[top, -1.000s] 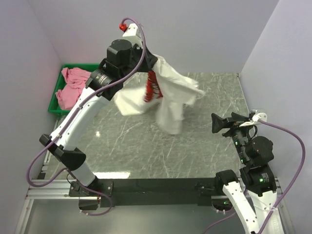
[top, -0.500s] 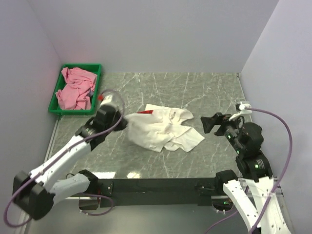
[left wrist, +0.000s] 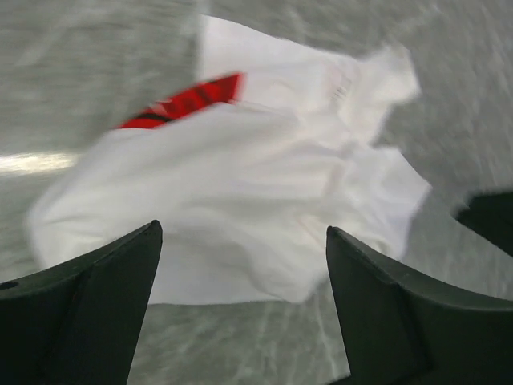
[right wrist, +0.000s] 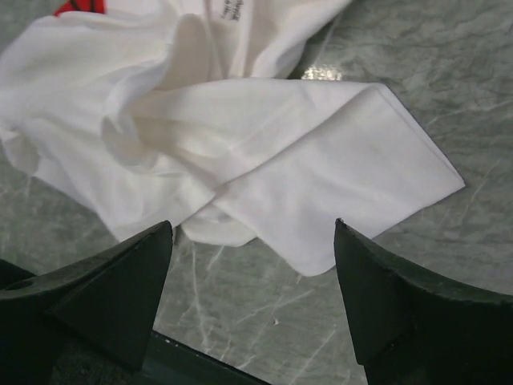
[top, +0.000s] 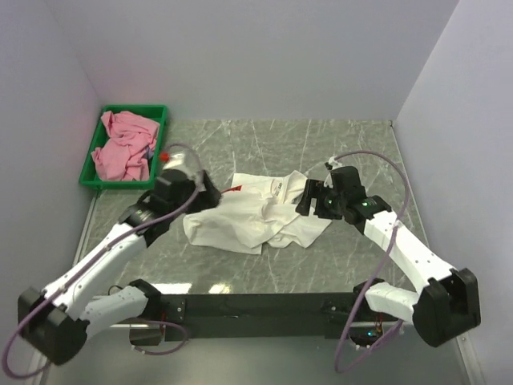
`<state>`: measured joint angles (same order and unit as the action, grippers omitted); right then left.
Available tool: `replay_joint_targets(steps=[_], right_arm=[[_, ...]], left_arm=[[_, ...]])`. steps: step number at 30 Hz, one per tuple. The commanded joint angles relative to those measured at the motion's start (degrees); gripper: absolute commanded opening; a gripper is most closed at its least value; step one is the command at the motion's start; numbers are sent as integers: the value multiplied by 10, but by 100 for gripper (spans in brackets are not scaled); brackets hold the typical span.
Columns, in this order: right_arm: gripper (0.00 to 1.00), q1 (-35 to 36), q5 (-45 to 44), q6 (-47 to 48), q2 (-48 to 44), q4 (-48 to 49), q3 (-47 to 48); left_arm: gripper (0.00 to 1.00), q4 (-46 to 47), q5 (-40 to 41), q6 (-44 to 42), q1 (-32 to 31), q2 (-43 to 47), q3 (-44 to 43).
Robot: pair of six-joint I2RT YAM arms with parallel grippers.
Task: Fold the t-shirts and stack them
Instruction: Flatten the tshirt out
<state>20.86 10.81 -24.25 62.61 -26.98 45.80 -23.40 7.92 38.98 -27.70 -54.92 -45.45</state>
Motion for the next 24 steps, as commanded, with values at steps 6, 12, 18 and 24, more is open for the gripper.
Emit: replay_joint_targets(steps=[6, 12, 18, 24], right_arm=[[83, -18, -58, -32, 87, 46, -13], [80, -47, -40, -40, 99, 83, -57], [80, -51, -35, -39, 129, 98, -64], [79, -54, -39, -36, 172, 100, -56]], left_arm=[[85, 25, 0, -9, -213, -225, -150], [80, 36, 29, 23, -234, -347, -211], [71, 41, 47, 21, -236, -402, -232], [56, 48, 57, 26, -235, -433, -230]])
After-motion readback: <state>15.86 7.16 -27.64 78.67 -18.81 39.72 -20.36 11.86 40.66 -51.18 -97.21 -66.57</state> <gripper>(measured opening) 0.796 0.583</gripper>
